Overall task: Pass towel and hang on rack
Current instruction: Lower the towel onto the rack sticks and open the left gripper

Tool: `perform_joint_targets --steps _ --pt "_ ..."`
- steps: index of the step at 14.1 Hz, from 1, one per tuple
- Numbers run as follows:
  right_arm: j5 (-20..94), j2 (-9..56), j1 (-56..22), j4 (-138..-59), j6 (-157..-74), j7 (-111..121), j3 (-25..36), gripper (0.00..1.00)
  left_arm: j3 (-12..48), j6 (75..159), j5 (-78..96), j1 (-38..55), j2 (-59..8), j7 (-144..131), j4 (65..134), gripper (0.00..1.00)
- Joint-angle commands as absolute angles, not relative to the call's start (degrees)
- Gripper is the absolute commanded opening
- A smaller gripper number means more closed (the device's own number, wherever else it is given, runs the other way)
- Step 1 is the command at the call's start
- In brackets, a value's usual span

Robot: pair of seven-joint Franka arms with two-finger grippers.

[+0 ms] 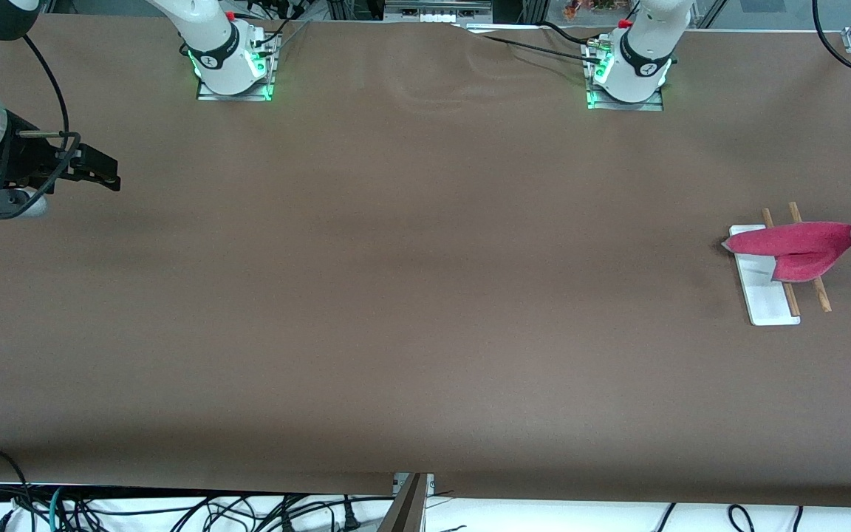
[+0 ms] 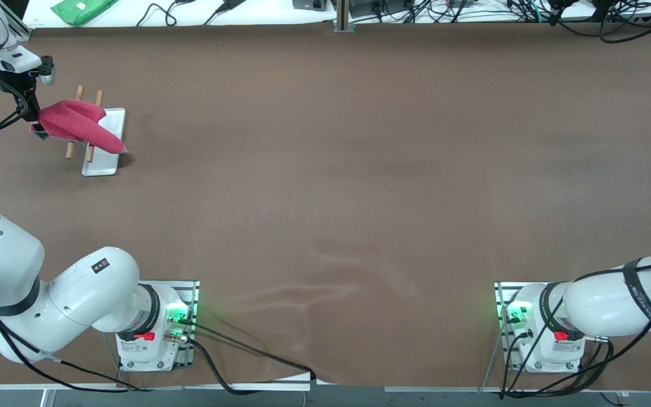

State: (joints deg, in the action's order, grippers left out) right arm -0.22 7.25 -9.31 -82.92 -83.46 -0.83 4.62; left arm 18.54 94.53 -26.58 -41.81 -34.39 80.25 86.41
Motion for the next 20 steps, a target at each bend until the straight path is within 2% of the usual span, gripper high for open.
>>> perform_joint_targets --steps 1,2,3,4,5,8,16,20 --pt "-0.88 6.50 -9.32 -83.41 -83.50 -0.09 4.57 1.00 17.67 95.97 -28.21 -41.92 -36.03 81.47 84.55 0.00" --pt "-1.05 6.59 -9.40 -83.41 -83.50 -0.09 4.48 1.00 17.58 96.59 -28.21 -42.01 -36.73 81.39 84.55 0.00" --pt "-0.97 6.59 -9.40 -83.32 -83.67 -0.26 4.48 1.00 17.58 96.85 -28.04 -42.10 -37.17 81.39 84.46 0.05" --pt "-0.71 6.68 -9.40 -83.32 -84.11 -0.61 4.48 1.00 17.58 96.86 -27.86 -42.10 -37.35 81.30 84.46 0.49" --pt "-0.44 7.29 -9.40 -83.23 -84.29 -0.35 4.48 1.00 17.58 96.94 -27.34 -42.27 -37.70 81.39 84.46 0.99" --pt "-0.70 8.09 -11.42 -82.09 -84.20 -1.05 3.87 1.00 17.67 96.94 -27.25 -42.54 -37.62 81.39 84.38 1.00" --pt "-0.53 8.09 -10.99 -82.70 -83.15 -1.41 4.39 1.00 17.84 96.59 -27.33 -42.71 -36.83 81.30 82.27 1.00" --pt "-0.26 7.74 -11.07 -82.62 -83.50 -2.63 4.22 1.00 18.80 96.33 -20.31 -41.93 -31.65 79.64 81.56 1.00"
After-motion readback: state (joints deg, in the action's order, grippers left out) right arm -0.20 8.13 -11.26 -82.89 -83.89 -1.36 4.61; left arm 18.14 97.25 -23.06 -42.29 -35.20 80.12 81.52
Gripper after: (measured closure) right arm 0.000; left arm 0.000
